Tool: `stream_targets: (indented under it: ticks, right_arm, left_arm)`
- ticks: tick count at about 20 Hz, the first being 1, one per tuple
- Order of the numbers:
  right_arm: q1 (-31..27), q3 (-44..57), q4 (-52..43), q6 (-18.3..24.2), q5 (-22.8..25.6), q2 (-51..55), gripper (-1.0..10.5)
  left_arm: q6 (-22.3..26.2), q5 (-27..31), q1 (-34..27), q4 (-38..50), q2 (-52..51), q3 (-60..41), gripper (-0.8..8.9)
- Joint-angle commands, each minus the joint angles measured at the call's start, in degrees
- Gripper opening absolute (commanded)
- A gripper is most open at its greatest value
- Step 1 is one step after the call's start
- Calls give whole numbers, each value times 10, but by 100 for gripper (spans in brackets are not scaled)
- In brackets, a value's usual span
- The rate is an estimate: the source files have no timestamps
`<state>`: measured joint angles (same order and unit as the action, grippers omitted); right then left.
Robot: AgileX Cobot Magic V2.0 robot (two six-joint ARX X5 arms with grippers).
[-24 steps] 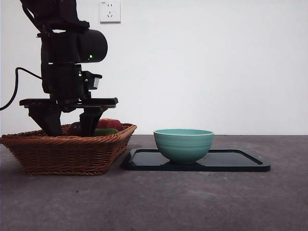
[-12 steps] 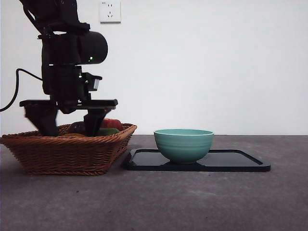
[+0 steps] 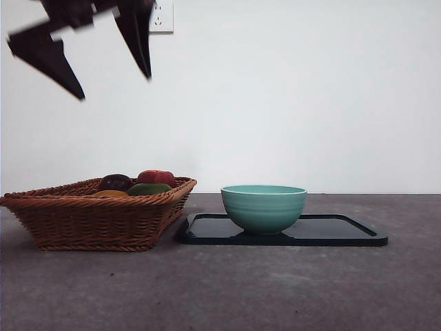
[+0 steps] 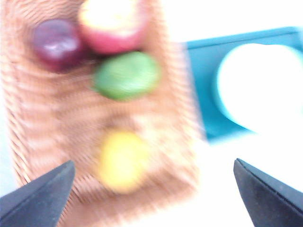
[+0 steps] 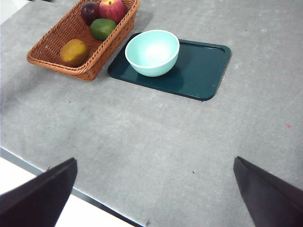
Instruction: Pick up the wifruite, put it on the bowl, pick up the plate, put it on desk
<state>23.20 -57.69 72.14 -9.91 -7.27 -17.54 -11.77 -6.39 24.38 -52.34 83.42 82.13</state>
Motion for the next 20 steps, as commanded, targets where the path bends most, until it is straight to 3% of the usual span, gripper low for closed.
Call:
stream_targets:
  ticks: [1,12,15,20]
  right_arm:
    - [3,-3,-5,-5,2,-2,589]
    - [3,-3,-14,-7,0,-2,589]
    - [3,-3,-31,-8,-2,-2,589]
    - [3,-3,-31,-9,-2,-2,589]
  left_arm:
    - [38,-29,15,-30,-49,11,626]
    - [140,-119,112,-157,-254,5,625]
    - [146,-154,122,-174,-304,-18,625]
    - [145,-158,124,-174,-418,-81,625]
